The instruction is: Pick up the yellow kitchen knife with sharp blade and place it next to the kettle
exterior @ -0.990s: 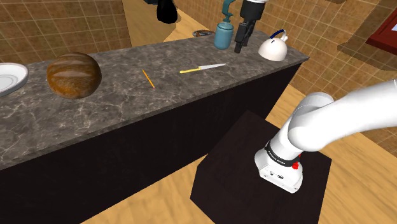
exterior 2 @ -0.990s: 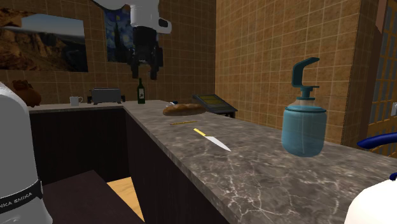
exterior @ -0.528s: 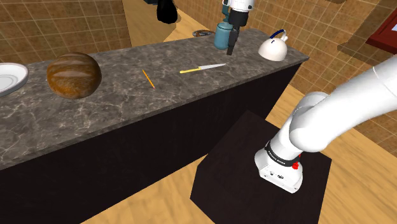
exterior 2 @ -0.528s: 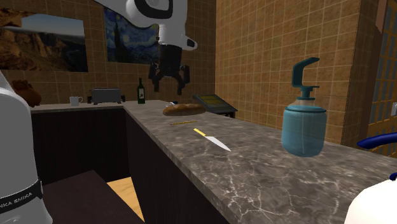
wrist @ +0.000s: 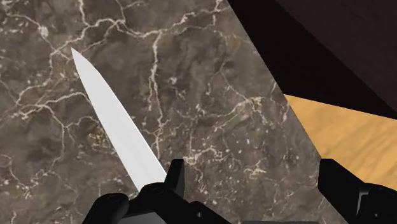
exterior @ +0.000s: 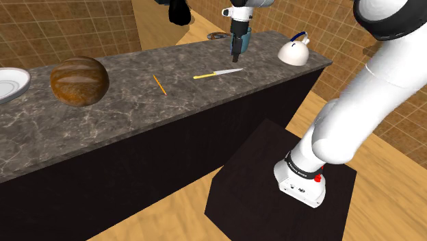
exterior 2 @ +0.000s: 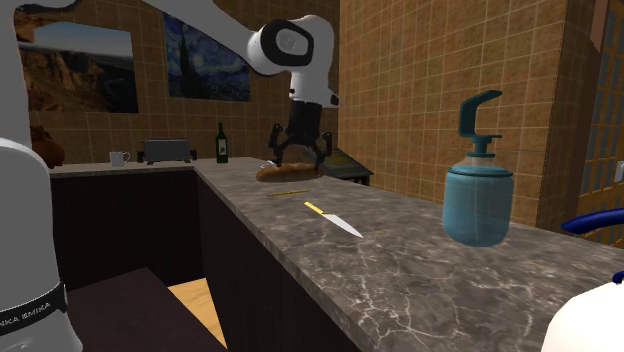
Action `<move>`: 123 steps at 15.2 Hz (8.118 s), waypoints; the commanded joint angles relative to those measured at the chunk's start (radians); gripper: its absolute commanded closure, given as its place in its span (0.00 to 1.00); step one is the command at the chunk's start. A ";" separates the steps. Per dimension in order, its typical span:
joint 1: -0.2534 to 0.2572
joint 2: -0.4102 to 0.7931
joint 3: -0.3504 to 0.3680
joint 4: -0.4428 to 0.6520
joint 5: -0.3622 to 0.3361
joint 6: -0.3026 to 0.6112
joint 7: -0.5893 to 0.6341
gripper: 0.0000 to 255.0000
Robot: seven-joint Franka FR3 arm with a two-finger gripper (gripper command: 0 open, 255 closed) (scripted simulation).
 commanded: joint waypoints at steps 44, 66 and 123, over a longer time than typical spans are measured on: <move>-0.072 0.477 0.059 0.404 0.168 -0.027 -0.421 1.00; -0.088 0.438 0.047 0.644 0.147 -0.301 -0.388 1.00; -0.523 0.278 -0.223 0.553 0.008 -0.382 -1.093 1.00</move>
